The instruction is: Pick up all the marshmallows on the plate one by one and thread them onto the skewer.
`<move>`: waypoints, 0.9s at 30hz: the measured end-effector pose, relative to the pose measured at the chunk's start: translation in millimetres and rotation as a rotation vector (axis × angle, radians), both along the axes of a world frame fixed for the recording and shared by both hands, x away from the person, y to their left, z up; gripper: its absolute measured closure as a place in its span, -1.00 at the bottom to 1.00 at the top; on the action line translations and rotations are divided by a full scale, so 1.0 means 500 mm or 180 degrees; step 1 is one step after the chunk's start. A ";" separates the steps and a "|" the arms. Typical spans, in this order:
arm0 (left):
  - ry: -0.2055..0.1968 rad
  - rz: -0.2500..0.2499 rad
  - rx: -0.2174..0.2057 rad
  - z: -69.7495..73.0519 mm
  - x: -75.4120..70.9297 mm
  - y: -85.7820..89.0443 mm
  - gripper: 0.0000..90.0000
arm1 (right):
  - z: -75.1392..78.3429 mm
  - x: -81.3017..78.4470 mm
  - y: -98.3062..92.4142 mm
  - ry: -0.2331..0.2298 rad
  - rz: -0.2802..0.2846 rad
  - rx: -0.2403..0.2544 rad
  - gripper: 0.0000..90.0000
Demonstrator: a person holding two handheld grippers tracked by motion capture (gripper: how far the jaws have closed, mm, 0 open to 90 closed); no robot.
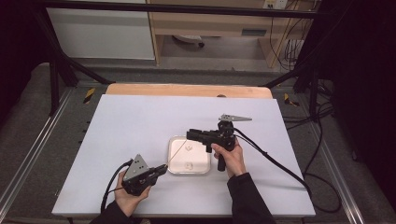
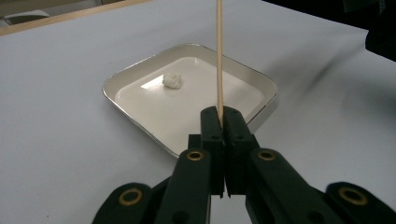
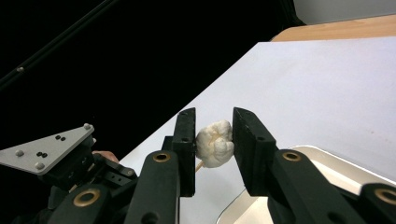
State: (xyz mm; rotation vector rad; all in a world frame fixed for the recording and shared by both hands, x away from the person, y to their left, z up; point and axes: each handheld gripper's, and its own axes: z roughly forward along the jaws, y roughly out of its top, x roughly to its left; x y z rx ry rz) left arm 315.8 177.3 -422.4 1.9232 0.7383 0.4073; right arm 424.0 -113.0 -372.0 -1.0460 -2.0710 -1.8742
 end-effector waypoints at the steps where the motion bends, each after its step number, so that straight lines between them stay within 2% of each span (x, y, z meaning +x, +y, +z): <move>1: -0.0001 -0.0004 -0.0003 0.000 0.000 0.000 0.96 | -0.001 0.000 0.000 0.0020 0.0015 0.0003 0.60; 10: -0.0004 0.0023 -0.0036 -0.002 -0.002 -0.001 0.96 | -0.010 -0.005 0.009 0.0101 0.0082 0.0066 0.68; 18: 0.0026 0.0069 -0.0053 -0.007 -0.003 -0.005 0.97 | -0.019 -0.016 0.019 0.0062 0.0061 0.0115 0.73; 27: 0.0025 0.0061 -0.0014 -0.010 -0.005 -0.010 0.97 | -0.029 -0.032 0.029 -0.0027 0.0040 0.0110 0.75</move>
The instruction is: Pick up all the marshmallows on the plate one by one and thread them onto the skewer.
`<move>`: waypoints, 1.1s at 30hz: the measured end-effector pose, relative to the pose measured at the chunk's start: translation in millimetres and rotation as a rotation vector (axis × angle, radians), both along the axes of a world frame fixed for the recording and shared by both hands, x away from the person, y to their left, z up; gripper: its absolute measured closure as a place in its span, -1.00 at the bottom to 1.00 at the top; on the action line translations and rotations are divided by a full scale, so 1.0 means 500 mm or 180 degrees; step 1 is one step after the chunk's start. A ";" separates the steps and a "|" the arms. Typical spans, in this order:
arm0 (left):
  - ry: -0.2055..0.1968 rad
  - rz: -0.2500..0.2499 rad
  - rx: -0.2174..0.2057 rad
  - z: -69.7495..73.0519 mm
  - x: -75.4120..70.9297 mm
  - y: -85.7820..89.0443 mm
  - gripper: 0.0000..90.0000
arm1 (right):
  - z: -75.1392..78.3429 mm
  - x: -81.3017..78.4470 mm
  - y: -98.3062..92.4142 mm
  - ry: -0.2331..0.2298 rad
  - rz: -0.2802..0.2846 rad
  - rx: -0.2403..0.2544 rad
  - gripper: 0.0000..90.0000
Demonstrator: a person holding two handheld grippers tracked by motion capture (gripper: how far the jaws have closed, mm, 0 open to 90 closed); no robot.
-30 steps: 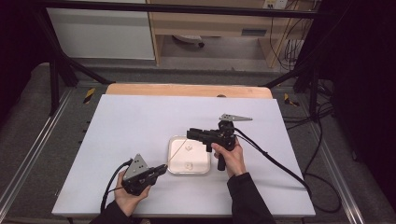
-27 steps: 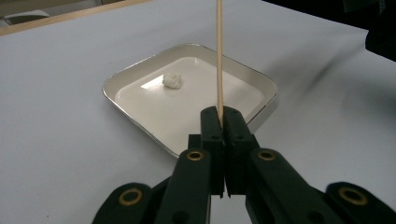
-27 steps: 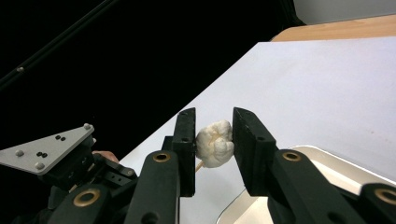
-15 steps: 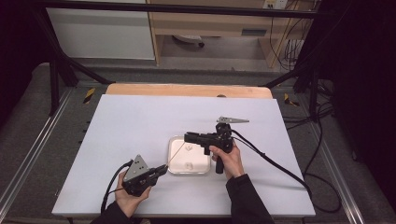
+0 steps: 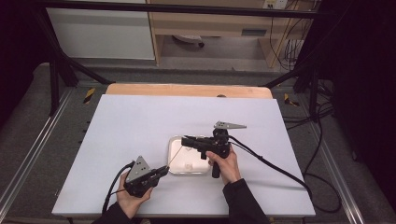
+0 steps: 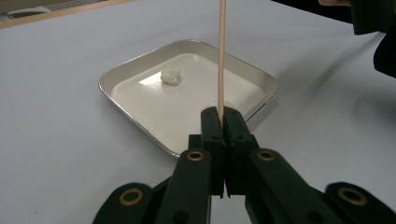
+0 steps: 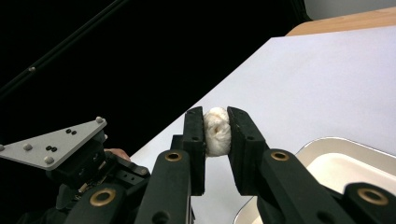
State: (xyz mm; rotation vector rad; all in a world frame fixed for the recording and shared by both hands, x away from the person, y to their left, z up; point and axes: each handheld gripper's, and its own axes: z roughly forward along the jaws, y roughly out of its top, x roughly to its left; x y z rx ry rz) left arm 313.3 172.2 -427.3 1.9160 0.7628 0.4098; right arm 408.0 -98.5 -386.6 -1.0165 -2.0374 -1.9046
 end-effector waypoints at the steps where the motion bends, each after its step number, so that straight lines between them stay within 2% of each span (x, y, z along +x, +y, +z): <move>1: -0.0002 0.0006 0.0005 0.000 0.000 0.000 0.97 | -0.001 -0.002 0.001 -0.0018 -0.0010 -0.0003 0.75; 14: -0.0006 0.0008 0.0032 -0.004 -0.002 -0.004 0.97 | -0.015 -0.020 0.013 -0.0123 -0.0024 0.0029 0.77; 33: -0.0007 -0.0009 0.0041 -0.005 -0.001 -0.007 0.97 | -0.023 -0.030 0.018 -0.0153 -0.0014 0.0008 0.78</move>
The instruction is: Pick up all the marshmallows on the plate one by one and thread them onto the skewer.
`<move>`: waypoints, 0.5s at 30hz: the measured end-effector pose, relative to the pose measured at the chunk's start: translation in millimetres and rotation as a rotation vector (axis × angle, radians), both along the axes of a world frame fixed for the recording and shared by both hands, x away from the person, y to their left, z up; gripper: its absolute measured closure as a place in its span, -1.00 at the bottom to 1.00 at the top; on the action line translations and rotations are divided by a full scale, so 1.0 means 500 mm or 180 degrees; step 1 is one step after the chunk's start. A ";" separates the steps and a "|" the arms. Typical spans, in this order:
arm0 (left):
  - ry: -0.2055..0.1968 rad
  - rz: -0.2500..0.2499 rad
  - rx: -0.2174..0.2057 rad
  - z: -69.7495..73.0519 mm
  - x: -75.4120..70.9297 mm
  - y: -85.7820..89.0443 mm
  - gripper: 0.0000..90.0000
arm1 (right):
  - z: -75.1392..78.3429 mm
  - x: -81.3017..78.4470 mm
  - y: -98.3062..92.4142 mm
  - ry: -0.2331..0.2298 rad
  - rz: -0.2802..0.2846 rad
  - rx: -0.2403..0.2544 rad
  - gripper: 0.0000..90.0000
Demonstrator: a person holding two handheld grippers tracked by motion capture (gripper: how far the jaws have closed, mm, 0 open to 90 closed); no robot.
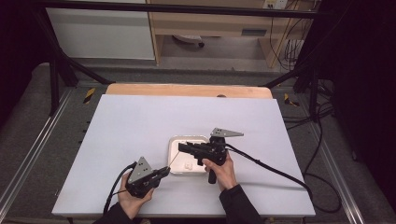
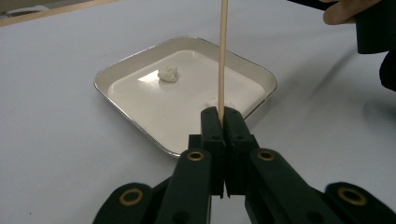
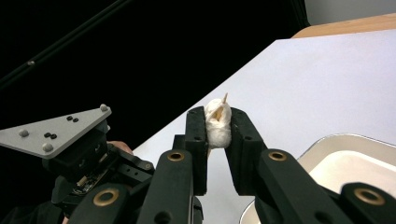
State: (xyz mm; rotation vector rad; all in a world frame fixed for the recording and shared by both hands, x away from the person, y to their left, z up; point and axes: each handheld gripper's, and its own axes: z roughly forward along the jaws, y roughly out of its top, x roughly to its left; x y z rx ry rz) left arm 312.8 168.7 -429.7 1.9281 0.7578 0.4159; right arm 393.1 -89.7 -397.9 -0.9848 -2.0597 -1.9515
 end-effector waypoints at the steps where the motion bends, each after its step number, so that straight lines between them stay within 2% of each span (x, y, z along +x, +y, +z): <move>1: 0.0000 0.0003 -0.0007 0.000 0.000 0.000 0.97 | 0.000 0.000 0.000 -0.0001 -0.0002 0.0001 0.78; 13: 0.0009 0.0002 -0.0040 0.001 0.002 -0.003 0.97 | -0.003 -0.004 0.002 -0.0017 0.0000 -0.0017 0.79; 15: -0.0031 -0.0019 -0.0114 0.008 0.002 -0.005 0.97 | -0.016 -0.005 0.011 0.0089 0.0134 -0.0119 0.78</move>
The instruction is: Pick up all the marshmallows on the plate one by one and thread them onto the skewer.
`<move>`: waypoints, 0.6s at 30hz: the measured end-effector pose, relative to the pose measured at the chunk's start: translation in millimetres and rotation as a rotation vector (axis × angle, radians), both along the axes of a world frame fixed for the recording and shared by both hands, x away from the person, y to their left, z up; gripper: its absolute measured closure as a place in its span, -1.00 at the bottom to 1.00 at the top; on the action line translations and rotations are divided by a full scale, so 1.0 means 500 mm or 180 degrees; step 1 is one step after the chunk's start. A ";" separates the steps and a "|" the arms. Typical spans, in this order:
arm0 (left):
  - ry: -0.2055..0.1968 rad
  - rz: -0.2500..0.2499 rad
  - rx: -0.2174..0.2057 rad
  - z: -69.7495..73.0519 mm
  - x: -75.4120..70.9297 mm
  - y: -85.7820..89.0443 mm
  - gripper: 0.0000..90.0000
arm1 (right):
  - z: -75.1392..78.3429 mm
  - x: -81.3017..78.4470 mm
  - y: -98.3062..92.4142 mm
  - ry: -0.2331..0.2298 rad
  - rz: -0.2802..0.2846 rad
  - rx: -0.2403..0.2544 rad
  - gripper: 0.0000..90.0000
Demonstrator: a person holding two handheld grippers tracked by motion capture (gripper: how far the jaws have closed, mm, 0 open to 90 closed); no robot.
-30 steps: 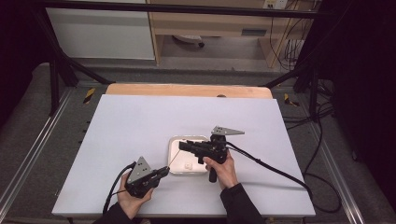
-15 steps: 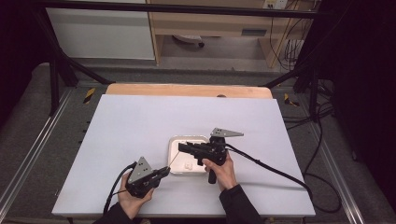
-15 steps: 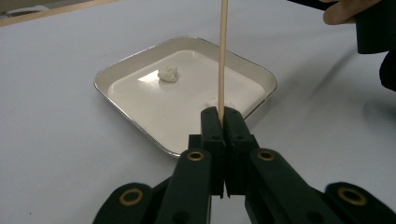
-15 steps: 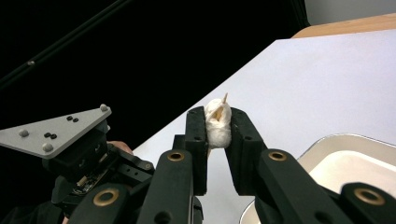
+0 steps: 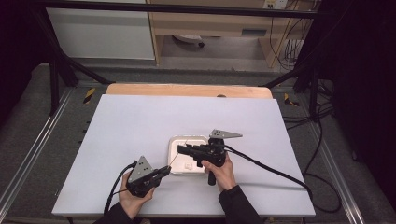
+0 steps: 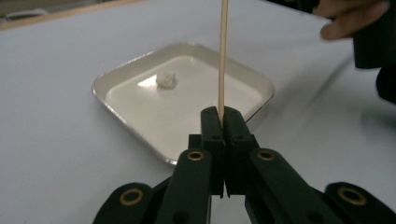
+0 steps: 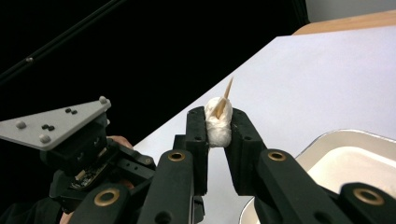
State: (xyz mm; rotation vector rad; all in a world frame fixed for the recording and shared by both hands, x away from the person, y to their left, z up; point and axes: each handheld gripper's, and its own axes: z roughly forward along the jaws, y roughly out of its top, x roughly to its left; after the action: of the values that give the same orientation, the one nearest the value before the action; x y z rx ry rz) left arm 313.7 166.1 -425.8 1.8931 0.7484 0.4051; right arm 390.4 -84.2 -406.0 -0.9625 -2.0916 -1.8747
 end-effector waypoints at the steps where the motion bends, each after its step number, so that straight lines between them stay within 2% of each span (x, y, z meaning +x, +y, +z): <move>1: -0.0012 0.0000 0.0025 0.004 0.000 -0.004 0.97 | 0.000 0.000 0.000 0.0000 0.0000 0.0000 0.78; 3: -0.0004 0.0019 0.0053 0.000 0.002 -0.010 0.97 | -0.016 -0.004 0.008 0.0032 0.0040 0.0021 0.78; 6: 0.0027 0.0032 0.0056 -0.001 0.004 -0.011 0.97 | -0.027 -0.008 0.013 0.0023 0.0049 -0.0041 0.77; 18: 0.0032 0.0080 0.0058 -0.002 0.010 -0.026 0.96 | -0.039 -0.015 0.020 0.0013 0.0029 -0.0147 0.73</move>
State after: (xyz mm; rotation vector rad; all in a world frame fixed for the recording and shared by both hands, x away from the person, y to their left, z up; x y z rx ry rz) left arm 318.8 153.1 -427.0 1.9057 0.7784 0.4197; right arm 382.7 -74.4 -425.7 -0.9641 -2.1422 -1.8262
